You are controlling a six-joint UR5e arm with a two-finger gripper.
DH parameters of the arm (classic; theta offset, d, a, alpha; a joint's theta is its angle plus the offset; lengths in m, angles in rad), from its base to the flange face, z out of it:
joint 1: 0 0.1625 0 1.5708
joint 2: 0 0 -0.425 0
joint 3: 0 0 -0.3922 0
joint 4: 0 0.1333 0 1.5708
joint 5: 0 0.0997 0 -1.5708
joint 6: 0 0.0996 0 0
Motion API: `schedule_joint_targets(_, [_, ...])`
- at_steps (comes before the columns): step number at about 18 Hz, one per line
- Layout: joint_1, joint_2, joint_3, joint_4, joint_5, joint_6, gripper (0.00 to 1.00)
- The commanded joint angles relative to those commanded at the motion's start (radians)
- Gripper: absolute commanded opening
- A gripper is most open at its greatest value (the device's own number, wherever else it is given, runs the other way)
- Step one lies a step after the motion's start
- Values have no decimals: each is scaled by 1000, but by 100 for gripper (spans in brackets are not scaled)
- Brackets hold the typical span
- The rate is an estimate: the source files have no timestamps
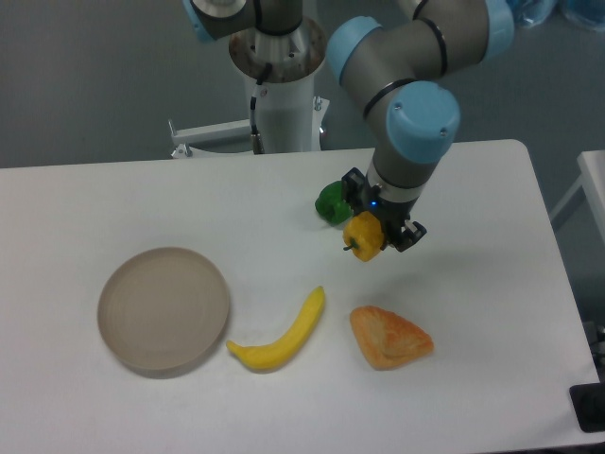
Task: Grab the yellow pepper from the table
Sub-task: 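Lift the yellow pepper and carry it toward the green pepper, then hold the yellow pepper raised above the table beside the green pepper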
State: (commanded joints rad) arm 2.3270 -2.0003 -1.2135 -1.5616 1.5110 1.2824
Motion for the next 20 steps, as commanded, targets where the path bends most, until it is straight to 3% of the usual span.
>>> schedule_joint_targets(6, [5, -12, 2, 11, -38, 83, 8])
schedule_joint_targets(20, [2, -37, -3, 20, 3, 110, 8])
